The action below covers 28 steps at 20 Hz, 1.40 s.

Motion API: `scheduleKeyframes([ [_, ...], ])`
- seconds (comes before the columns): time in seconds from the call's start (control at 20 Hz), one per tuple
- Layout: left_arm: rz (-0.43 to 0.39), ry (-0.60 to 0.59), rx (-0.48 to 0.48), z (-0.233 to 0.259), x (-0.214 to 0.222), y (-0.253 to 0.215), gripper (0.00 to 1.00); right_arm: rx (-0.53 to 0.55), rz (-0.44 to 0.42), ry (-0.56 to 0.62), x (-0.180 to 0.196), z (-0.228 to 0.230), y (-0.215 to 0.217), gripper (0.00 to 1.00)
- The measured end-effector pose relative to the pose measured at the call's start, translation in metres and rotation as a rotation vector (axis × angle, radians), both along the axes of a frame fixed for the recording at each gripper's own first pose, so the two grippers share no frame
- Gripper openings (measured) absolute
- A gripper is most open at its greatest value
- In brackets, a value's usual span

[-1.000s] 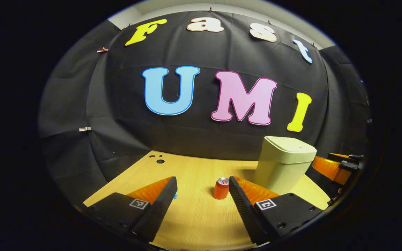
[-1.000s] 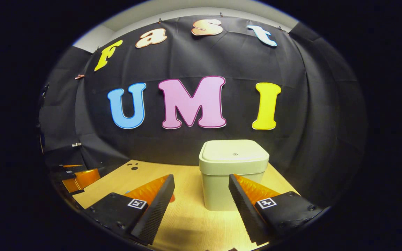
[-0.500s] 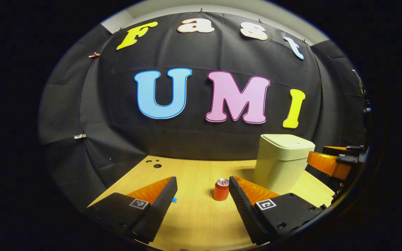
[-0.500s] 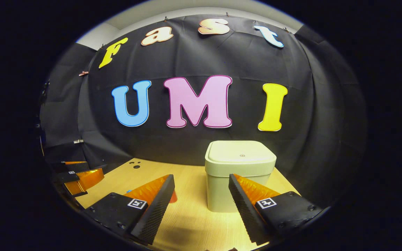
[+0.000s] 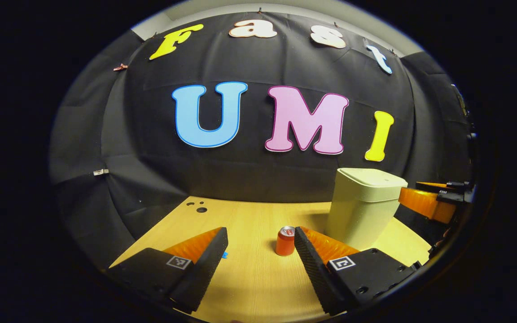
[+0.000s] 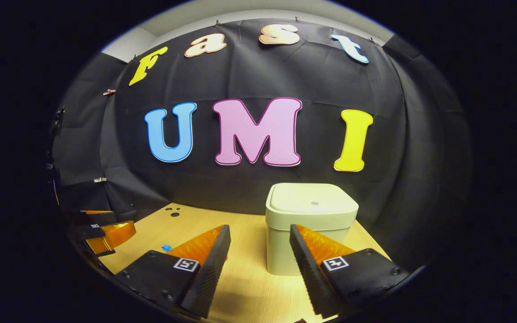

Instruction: Press the lid of the desktop garbage bin to open it, pick up the crumpled paper on the desktop and throw it into the bin, then pick up the pop can on the desktop and drop it into the bin, and finally close the garbage bin lid.

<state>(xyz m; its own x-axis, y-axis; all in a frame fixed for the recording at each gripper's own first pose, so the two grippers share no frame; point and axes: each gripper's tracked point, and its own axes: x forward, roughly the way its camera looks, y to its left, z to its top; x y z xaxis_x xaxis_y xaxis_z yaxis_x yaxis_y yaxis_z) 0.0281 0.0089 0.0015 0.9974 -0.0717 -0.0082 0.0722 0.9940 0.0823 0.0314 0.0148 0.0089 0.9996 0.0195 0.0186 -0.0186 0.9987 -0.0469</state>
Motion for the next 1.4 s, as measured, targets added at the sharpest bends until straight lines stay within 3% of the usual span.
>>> scheduleKeyframes([
  [0.05,-0.001,0.002,0.003,0.000,0.002,0.000,0.96,-0.003,0.001,0.002,0.002,0.000,0.000,0.79],
  [0.15,-0.006,0.008,0.005,-0.004,0.004,-0.001,0.95,-0.010,0.002,0.001,0.005,0.002,0.001,0.79],
  [0.45,-0.007,0.027,0.010,-0.005,0.007,0.002,0.95,-0.031,-0.008,-0.004,0.012,0.009,-0.002,0.51],
  [0.5,-0.006,0.028,0.008,-0.007,0.007,0.004,0.95,-0.030,-0.010,-0.003,0.014,0.010,-0.003,0.39],
  [0.6,-0.004,0.029,0.007,-0.007,0.008,0.005,0.95,-0.023,-0.008,0.017,0.018,0.008,-0.005,0.23],
  [0.7,0.002,0.031,0.006,-0.008,0.008,0.008,0.95,-0.024,-0.027,0.023,0.013,0.007,-0.012,0.20],
  [0.75,0.004,0.032,0.002,-0.008,0.009,0.008,0.95,-0.020,-0.028,0.017,0.020,0.012,-0.014,0.09],
  [1.15,0.029,0.035,-0.023,-0.010,0.006,0.013,0.95,0.009,0.048,0.075,0.026,0.012,-0.010,0.05],
  [1.4,0.059,0.042,-0.037,-0.016,0.003,0.020,0.96,-0.007,0.046,0.079,0.037,0.024,-0.021,0.05],
])
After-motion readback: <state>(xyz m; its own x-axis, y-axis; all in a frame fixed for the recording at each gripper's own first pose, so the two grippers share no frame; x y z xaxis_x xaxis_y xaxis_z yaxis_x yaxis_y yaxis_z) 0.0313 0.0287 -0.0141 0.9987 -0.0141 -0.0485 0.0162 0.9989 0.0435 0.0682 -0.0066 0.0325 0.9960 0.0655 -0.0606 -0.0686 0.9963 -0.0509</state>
